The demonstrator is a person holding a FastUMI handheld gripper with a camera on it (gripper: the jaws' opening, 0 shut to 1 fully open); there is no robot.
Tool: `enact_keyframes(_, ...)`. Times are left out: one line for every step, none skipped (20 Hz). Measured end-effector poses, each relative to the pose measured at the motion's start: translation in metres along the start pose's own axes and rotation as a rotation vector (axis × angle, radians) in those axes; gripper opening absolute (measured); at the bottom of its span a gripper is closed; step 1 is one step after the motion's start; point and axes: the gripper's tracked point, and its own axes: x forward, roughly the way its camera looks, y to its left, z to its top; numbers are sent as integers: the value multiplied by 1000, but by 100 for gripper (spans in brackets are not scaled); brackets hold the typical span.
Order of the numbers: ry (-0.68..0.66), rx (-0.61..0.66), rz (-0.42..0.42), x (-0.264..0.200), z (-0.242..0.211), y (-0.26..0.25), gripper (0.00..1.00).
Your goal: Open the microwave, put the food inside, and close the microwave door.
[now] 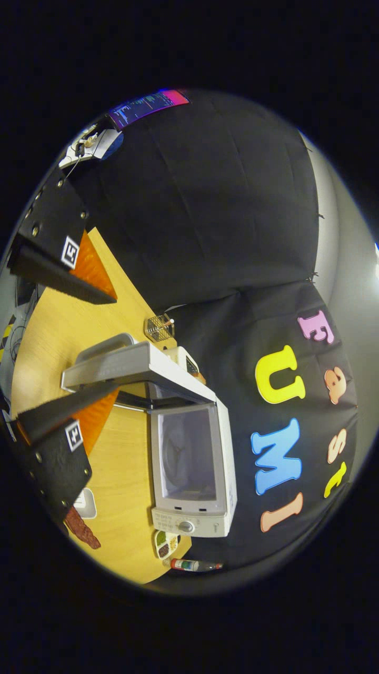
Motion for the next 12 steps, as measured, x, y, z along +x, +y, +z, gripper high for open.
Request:
enact_keyframes(-17,-12,-24,-2,4,-12,97)
enact_keyframes(-28,-19,-53,-11,9,-25,98)
enact_keyframes(-34,-27,-79,-16,12,-37,98)
enact_keyframes(-37,-31,-104,-21,14,-51,98)
enact_keyframes(-37,-30,-129,-27,16,-65,98)
enact_keyframes(-36,-25,-153,-32,16,-79,98)
enact_keyframes(-34,-15,-180,-37,15,-94,98)
enact_keyframes(-29,-3,-211,-41,13,-110,98)
enact_keyframes(-18,15,-238,-45,10,-125,98)
enact_keyframes(-8,37,-262,-48,5,-139,98)
enact_keyframes(1,59,-285,-50,1,-152,98)
enact_keyframes(11,79,-308,-53,-3,-165,98)
